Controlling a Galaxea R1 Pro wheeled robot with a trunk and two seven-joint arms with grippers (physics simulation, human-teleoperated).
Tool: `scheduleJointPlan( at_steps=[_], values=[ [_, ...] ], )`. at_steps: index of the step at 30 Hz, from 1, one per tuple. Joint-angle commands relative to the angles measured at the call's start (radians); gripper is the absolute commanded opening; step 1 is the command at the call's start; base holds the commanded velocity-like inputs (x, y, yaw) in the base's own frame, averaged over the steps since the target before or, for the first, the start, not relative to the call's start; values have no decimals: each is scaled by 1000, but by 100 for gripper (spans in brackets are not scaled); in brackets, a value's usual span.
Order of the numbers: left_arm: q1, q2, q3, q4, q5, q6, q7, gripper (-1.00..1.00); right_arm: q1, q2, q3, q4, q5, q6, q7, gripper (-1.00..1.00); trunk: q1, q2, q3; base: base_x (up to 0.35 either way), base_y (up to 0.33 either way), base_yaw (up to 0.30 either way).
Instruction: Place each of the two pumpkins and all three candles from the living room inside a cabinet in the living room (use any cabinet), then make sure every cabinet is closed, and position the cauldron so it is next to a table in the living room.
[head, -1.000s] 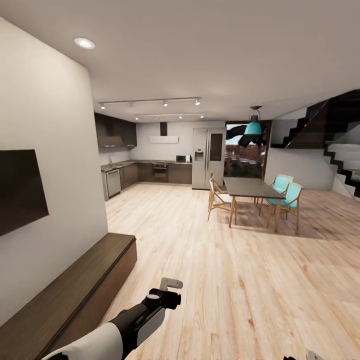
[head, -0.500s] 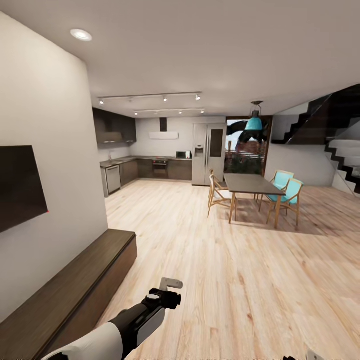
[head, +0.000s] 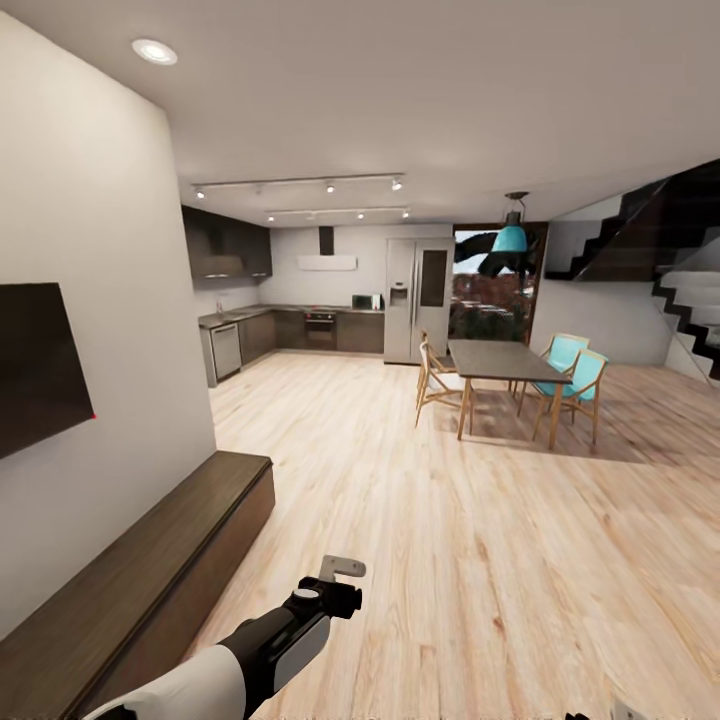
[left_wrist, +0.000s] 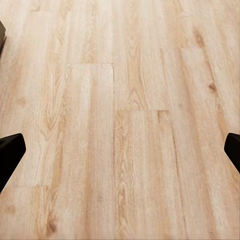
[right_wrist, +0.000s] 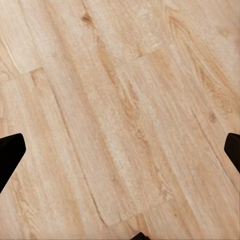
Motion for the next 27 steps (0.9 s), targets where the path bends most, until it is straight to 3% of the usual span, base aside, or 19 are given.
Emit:
scheduleJointPlan(
  at_steps=[1, 27],
  values=[
    [-1, 1, -8, -2, 7, 2, 8, 100, 0, 0, 0, -2, -9, 5, -4, 100, 0, -1, -2, 0, 0, 0],
    [-1, 1, -8, -2, 7, 2, 8, 100, 0, 7, 4, -1, -9, 5, -4, 100, 0, -1, -45, 0, 0, 0]
  ],
)
